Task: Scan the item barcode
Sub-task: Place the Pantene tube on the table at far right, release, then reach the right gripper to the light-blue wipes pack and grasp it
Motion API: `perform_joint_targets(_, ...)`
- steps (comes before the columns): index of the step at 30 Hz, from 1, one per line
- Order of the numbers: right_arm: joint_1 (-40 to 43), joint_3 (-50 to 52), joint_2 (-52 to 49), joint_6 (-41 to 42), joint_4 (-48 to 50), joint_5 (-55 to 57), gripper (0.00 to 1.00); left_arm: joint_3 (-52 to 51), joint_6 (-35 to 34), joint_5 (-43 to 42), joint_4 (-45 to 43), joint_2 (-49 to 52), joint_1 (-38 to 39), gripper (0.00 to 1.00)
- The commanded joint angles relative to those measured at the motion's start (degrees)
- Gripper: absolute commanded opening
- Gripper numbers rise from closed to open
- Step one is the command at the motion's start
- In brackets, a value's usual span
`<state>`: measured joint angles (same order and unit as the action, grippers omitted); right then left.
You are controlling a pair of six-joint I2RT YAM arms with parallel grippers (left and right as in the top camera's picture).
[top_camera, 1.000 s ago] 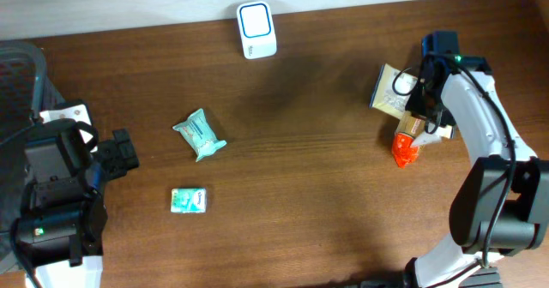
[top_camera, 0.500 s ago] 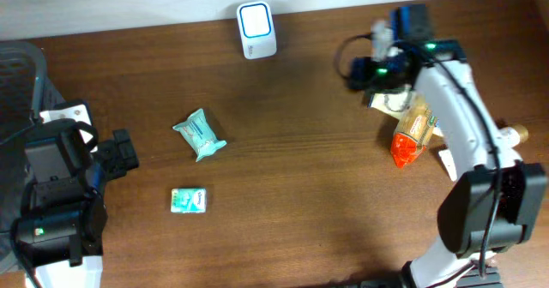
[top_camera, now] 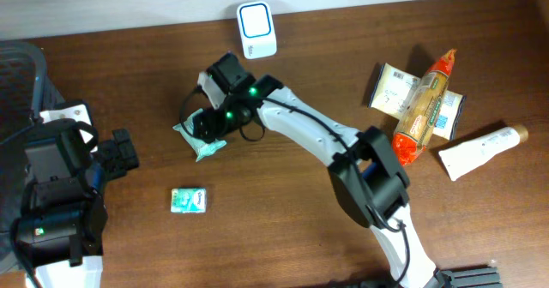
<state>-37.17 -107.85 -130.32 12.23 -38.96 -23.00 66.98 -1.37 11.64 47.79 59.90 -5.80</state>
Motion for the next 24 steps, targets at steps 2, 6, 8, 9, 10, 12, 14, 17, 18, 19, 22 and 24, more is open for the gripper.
perform_joint_targets(2, 0.04, -0.79, -1.44, 1.51, -1.53, 0.72, 0.75, 0.68, -0.57, 0.63, -0.11, -0.02, -0.26, 0.99)
perform_joint_targets(6, 0.04, -0.79, -2.71, 1.79, -1.25, 0.72, 0.75, 0.68, -0.57, 0.63, -0.09, -0.02, -0.26, 0.99)
perform_joint_targets(8, 0.04, -0.79, -4.61, 1.81, -0.68, 0.48, 0.75, 0.68, -0.57, 0.63, -0.11, -0.02, -0.26, 0.99)
perform_joint_targets(9, 0.04, -0.79, -5.81, 1.81, -0.37, 0.48, 0.75, 0.68, -0.57, 0.63, -0.11, -0.02, -0.26, 0.99)
perform_joint_targets(10, 0.04, -0.79, -6.88, 1.81, 0.33, 0.46, 0.74, 0.68, -0.57, 0.63, -0.09, -0.02, -0.26, 0.99)
perform_joint_targets(12, 0.04, -0.79, -7.69, 1.79, 1.84, 0.5, 0.56, 0.68, -0.57, 0.63, -0.11, -0.02, -0.26, 0.99)
perform_joint_targets(14, 0.04, -0.79, -7.72, 1.79, 2.56, 0.52, 0.39, 0.68, -0.57, 0.63, -0.11, -0.02, -0.26, 0.99)
perform_joint_targets(17, 0.04, -0.79, -7.72, 1.79, 2.29, 0.48, 0.1, 0.68, -0.57, 0.63, -0.09, -0.02, -0.26, 0.99)
perform_joint_targets(18, 0.04, -0.81, -7.63, 1.79, 2.12, 0.48, 0.06, 0.68, -0.57, 0.63, -0.11, -0.02, -0.26, 0.99)
perform_joint_targets(19, 0.07, -0.85, -7.23, 1.79, 1.64, 0.48, 0.04, 0.68, -0.57, 0.63, -0.11, -0.02, -0.26, 0.99)
perform_joint_targets(22, 0.44, -0.87, -5.05, 1.57, 0.7, 0.5, 0.04, 0.68, -0.57, 0.63, -0.11, -0.02, -0.26, 0.99)
perform_joint_targets(24, 0.94, -0.96, -2.43, 1.18, -0.42, 0.76, 0.04, 0.68, -0.57, 0.63, -0.09, -0.02, -0.26, 0.99)
